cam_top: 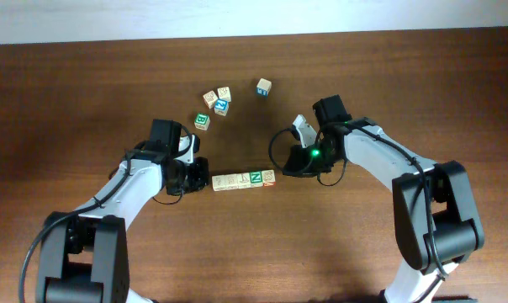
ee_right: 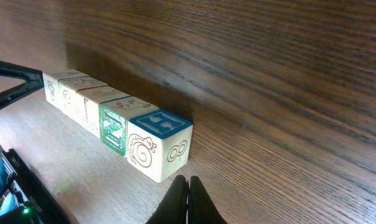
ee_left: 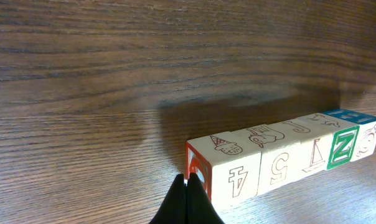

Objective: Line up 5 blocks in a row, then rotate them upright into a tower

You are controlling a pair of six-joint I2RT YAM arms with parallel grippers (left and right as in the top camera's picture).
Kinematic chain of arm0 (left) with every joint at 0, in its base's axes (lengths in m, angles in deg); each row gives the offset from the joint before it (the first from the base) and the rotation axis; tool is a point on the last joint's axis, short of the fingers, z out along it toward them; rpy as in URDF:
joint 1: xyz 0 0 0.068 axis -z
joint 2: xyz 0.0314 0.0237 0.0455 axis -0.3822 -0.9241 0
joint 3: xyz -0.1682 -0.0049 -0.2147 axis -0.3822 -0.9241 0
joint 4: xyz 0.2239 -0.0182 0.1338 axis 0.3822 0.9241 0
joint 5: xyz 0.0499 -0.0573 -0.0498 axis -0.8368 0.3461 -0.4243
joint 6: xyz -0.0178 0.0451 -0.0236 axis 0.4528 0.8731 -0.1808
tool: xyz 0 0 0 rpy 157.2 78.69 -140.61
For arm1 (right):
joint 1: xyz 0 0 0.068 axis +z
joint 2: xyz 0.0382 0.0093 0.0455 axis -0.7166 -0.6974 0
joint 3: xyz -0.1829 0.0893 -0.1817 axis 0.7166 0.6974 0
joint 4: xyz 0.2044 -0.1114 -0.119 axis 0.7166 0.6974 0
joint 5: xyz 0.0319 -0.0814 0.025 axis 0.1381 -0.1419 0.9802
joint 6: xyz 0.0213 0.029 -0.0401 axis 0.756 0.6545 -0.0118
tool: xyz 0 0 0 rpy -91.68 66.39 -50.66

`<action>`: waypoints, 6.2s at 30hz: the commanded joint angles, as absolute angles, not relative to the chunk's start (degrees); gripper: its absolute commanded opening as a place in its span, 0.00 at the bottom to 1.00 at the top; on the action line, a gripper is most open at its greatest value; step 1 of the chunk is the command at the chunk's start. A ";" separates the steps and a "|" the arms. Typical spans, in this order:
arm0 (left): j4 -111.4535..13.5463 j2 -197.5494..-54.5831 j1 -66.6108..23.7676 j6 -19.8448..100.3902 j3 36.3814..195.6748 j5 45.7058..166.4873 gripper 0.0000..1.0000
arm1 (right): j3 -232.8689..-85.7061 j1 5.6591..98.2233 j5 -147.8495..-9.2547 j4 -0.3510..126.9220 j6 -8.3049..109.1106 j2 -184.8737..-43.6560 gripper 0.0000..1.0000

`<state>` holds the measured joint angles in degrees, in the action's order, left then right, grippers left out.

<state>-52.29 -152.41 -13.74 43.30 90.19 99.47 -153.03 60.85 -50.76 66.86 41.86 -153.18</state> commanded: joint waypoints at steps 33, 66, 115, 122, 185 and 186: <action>-51.24 -152.90 -13.61 42.95 89.76 100.33 0.00 | -152.79 62.71 -49.91 64.28 45.97 -155.80 0.04; -52.90 -154.43 -13.63 46.36 89.76 102.82 0.00 | -152.79 62.71 -49.93 64.30 45.99 -155.80 0.04; -54.04 -154.43 -13.63 46.38 89.76 105.72 0.00 | -152.79 64.59 -49.27 65.07 49.64 -157.22 0.04; -54.04 -154.43 -13.63 46.38 89.76 105.72 0.00 | -152.81 64.59 -46.04 64.48 47.23 -157.22 0.04; -54.04 -154.43 -13.61 46.38 89.76 105.72 0.00 | -159.39 75.89 -46.30 64.48 45.99 -149.68 0.04; -54.04 -154.43 -13.61 46.38 89.76 105.72 0.00 | -159.39 75.95 -46.32 64.48 45.99 -149.68 0.04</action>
<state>-53.40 -154.29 -15.55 46.88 89.65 94.93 -158.66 71.75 -52.49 65.48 45.73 -149.49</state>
